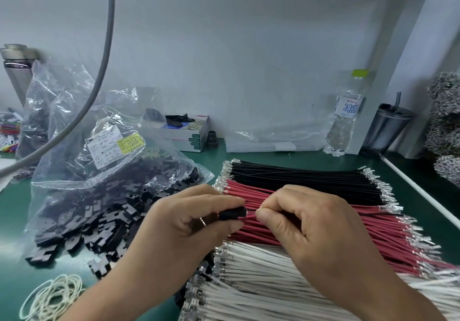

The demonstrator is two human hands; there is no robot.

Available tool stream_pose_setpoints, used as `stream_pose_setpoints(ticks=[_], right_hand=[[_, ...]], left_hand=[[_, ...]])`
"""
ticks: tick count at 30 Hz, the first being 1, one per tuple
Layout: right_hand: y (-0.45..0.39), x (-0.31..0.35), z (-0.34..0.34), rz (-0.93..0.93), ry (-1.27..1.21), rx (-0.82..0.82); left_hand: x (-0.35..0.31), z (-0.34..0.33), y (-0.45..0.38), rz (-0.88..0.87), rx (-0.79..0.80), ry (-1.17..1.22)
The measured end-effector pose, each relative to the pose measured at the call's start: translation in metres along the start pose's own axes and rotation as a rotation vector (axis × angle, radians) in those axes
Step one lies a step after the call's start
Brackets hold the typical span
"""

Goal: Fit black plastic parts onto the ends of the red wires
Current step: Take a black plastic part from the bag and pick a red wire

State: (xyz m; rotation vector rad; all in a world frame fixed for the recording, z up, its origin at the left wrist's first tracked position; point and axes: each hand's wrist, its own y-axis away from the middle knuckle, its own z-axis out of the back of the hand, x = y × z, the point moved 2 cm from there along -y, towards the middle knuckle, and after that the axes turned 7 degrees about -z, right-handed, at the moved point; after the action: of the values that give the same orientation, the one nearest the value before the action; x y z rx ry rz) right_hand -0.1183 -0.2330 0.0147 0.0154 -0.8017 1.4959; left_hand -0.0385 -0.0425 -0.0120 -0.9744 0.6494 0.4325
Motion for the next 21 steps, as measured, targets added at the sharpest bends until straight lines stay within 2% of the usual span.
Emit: stream_pose_setpoints(ticks=[3, 8, 21], right_hand=[[-0.0010, -0.0015, 0.0031, 0.018, 0.012, -0.017], [-0.0012, -0.0008, -0.0023, 0.050, -0.019, -0.011], [0.0031, 0.0002, -0.0047, 0.108, -0.026, -0.040]], left_hand=[[-0.0008, 0.0015, -0.0005, 0.002, 0.028, -0.054], [0.0000, -0.0003, -0.0004, 0.154, 0.036, 0.177], [0.0032, -0.0040, 0.0003, 0.201, 0.078, 0.299]])
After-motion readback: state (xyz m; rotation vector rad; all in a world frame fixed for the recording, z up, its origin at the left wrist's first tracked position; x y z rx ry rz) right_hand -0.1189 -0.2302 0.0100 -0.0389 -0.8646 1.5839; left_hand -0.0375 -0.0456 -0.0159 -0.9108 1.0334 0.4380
